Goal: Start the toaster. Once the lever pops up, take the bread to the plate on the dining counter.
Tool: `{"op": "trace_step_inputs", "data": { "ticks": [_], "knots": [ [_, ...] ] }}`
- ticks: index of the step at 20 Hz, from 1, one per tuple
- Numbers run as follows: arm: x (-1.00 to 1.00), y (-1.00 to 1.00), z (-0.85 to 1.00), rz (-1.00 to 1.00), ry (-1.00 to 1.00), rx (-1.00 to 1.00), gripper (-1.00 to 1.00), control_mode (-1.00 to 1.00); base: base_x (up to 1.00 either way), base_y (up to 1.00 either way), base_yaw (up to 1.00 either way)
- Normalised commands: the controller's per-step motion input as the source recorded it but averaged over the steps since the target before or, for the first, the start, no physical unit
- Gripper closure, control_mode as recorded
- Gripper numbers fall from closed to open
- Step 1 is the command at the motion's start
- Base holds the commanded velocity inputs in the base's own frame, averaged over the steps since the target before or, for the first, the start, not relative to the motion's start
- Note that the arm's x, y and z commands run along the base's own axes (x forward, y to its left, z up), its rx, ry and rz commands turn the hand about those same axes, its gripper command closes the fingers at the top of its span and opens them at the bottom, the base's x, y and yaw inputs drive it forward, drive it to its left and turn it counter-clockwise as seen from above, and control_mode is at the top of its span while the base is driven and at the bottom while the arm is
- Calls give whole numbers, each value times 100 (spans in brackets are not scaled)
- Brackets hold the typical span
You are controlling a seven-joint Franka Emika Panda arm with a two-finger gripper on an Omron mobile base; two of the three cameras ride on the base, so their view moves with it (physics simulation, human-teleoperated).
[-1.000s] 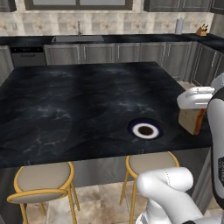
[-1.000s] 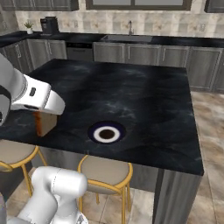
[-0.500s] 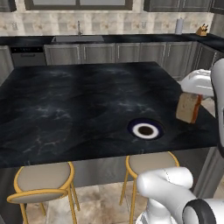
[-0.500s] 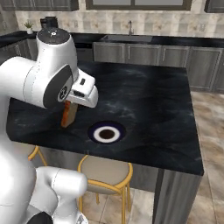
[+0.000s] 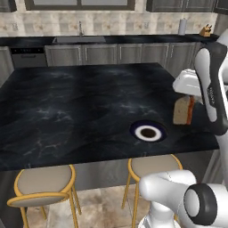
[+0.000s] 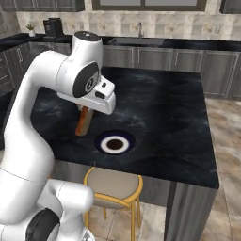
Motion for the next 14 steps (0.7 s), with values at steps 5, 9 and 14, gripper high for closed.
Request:
{"op": "trace_step_inputs", "data": {
  "ticks": [5, 9, 14],
  "knots": [
    [47, -5, -51, 1, 2, 4, 100, -100, 0, 0, 0],
    [47, 0, -50, 1, 0, 3, 100, -100, 0, 0, 0],
    [56, 0, -37, 0, 0, 1, 100, -100, 0, 0, 0]
  ]
}}
